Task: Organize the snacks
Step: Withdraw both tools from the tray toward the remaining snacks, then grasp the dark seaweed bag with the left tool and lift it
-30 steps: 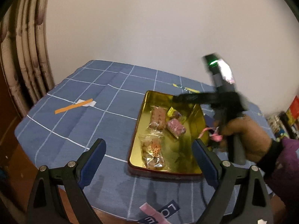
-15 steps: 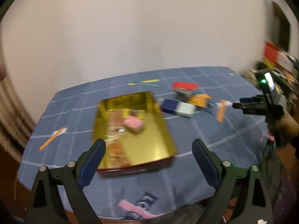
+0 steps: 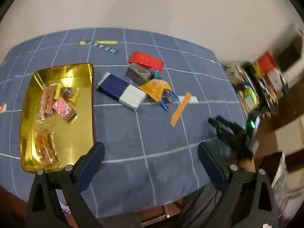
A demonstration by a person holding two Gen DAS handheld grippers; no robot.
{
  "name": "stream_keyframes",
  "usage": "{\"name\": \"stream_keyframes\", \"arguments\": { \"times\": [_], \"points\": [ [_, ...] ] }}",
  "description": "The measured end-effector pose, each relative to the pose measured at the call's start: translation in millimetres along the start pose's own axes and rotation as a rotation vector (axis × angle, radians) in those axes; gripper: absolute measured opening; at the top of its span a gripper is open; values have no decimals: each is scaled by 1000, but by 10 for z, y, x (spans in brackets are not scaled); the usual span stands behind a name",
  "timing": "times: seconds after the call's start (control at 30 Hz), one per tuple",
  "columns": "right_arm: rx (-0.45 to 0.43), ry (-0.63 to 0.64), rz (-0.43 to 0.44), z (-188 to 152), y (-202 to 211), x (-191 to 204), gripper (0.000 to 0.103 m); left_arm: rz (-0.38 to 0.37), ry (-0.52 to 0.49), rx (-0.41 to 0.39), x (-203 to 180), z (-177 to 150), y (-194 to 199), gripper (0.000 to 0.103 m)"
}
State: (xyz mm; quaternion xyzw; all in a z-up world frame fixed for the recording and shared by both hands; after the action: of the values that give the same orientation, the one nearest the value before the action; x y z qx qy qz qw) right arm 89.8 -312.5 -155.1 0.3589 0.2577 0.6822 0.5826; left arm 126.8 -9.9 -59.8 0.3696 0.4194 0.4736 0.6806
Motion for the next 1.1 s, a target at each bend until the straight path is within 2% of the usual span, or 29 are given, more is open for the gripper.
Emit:
{"name": "stream_keyframes", "arguments": {
  "times": [0.1, 0.2, 0.37, 0.4, 0.47, 0.6, 0.67, 0.73, 0.87, 1.0, 1.07, 1.1],
  "points": [
    [-32, 21, 41, 114, 70, 104, 49, 10, 6, -2, -32, 265, -119, 97],
    [-53, -2, 74, 147, 90, 124, 49, -4, 14, 43, -53, 533, -303, 97],
    [-8, -28, 89, -10, -53, 82, 49, -27, 82, 125, -34, 1002, -751, 97],
    [-20, -27, 94, -21, -45, 77, 49, -30, 92, 135, -33, 1061, -820, 96],
    [-21, -37, 106, -24, -43, 62, 49, -12, 119, 172, -25, 1202, -1031, 91],
    [-36, -56, 127, -22, -46, 35, 49, -51, 202, 236, 13, 1319, -1358, 75],
    [-37, -56, 130, -18, -48, 37, 49, -51, 227, 254, 37, 1349, -1491, 71],
    [-41, -60, 135, -18, -46, 33, 49, -58, 251, 260, 51, 1375, -1586, 58],
    [-46, -67, 145, -20, -39, 32, 49, -13, 291, 278, 123, 1395, -1741, 57],
    [-51, -71, 150, -16, -35, 29, 49, 2, 334, 268, 205, 1414, -1839, 57],
    [-52, -68, 151, -18, -33, 38, 50, 8, 375, 259, 272, 1407, -1867, 42],
    [-53, -67, 152, -18, -32, 40, 50, -1, 397, 258, 306, 1397, -1886, 39]
  ]
}}
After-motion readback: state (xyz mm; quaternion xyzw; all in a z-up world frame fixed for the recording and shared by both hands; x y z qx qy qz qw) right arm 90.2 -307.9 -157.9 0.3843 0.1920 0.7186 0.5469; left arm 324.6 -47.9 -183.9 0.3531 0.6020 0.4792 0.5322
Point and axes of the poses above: each gripper's, at about its wrist camera, not at the fingertips, and y roughly against the way its jaws point, x to its left, z to its top, the point moved 7 cm from there along -y, roughly the way its jaws point, and after that the axes turned 7 degrees about z, right-handed, at the moved point
